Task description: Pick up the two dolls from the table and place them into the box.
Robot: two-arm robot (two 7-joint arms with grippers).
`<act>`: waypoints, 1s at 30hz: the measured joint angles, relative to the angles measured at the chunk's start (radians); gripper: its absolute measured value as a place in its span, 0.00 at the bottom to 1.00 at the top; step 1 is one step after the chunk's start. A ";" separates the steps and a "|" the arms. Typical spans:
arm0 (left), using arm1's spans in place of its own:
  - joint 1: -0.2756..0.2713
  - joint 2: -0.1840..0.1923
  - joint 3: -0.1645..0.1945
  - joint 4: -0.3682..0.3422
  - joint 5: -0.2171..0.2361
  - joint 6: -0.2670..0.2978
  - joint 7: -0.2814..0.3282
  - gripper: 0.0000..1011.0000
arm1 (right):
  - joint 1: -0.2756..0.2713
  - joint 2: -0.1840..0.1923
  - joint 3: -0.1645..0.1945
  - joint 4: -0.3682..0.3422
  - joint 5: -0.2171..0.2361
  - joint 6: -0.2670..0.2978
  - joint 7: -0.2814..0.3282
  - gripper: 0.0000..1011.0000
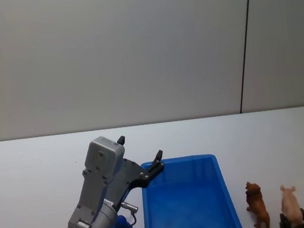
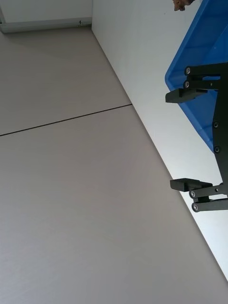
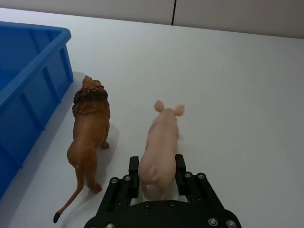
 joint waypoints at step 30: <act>0.000 0.000 0.000 0.000 0.000 0.000 0.000 0.99 | -0.035 0.023 0.029 -0.103 -0.018 -0.089 0.046 0.36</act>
